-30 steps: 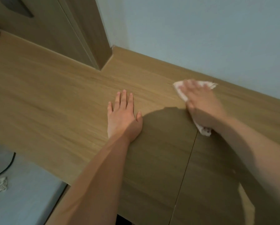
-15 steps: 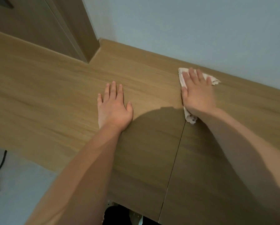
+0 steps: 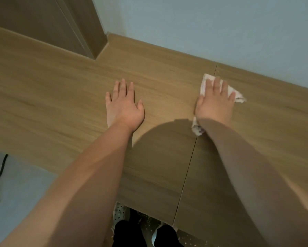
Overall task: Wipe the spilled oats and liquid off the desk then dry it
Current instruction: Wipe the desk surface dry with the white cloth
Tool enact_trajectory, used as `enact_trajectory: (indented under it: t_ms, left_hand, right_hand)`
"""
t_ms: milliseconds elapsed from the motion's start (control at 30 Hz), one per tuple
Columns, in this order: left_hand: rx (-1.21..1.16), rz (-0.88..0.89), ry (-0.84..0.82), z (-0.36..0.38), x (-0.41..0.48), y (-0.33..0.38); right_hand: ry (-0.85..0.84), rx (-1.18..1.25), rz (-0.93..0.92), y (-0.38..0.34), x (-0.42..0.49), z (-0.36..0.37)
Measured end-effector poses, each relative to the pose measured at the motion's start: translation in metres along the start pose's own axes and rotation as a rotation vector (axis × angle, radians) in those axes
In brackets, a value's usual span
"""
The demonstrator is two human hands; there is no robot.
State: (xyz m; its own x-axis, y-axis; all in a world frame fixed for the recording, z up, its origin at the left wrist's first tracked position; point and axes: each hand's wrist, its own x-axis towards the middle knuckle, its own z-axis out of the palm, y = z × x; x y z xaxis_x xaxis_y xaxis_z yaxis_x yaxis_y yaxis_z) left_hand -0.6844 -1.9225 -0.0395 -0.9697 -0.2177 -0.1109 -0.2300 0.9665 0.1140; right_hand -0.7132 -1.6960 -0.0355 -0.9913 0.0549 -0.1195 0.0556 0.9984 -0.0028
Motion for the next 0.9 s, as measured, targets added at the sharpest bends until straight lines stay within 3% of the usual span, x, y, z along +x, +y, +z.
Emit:
enact_trajectory:
  t_ms: [67, 167, 200, 267, 400, 467, 533, 633, 667, 700, 733, 867, 900]
  left_hand:
    - [-0.009, 0.002, -0.001, 0.0, 0.0, 0.0]
    - [-0.035, 0.017, -0.001, -0.001, -0.002, -0.001]
    - [-0.056, 0.025, 0.006, -0.002, -0.002, -0.001]
    - [-0.127, 0.034, 0.035, -0.003, -0.003, -0.003]
    - [-0.322, 0.052, 0.108, -0.009, -0.012, -0.004]
    - [-0.217, 0.138, 0.146, -0.008, -0.02, -0.002]
    - [-0.065, 0.231, 0.138, -0.005, -0.029, 0.005]
    - [-0.093, 0.183, 0.054, -0.002, -0.051, 0.026]
    - [-0.099, 0.189, 0.026, 0.0, -0.061, 0.035]
    - [-0.09, 0.208, 0.0, 0.004, -0.071, 0.043]
    - [-0.064, 0.23, -0.026, 0.009, -0.079, 0.048]
    - [-0.038, 0.221, -0.052, 0.017, -0.088, 0.053]
    - [-0.037, 0.218, -0.053, 0.015, -0.088, 0.053]
  right_hand:
    - [-0.018, -0.05, -0.163, -0.024, -0.035, 0.006]
    - [-0.098, 0.073, -0.735, -0.032, -0.096, 0.008]
    - [-0.122, 0.091, -0.84, -0.023, -0.096, 0.006]
    - [-0.149, 0.048, -0.743, -0.004, -0.076, 0.006]
    - [-0.034, 0.084, -0.125, 0.026, -0.042, 0.006]
    - [-0.036, 0.047, -0.08, 0.021, -0.056, 0.006]
    - [-0.076, -0.048, -0.262, 0.014, -0.09, 0.011]
    - [-0.117, -0.008, -0.844, 0.037, -0.135, 0.015]
    - [-0.121, -0.016, -0.961, 0.054, -0.133, 0.013]
    - [-0.112, -0.034, -0.968, 0.07, -0.124, 0.012]
    - [-0.103, -0.031, -0.866, 0.084, -0.112, 0.013]
    - [-0.041, 0.05, -0.078, 0.099, -0.073, 0.007]
    - [-0.044, 0.051, 0.021, 0.091, -0.076, 0.006]
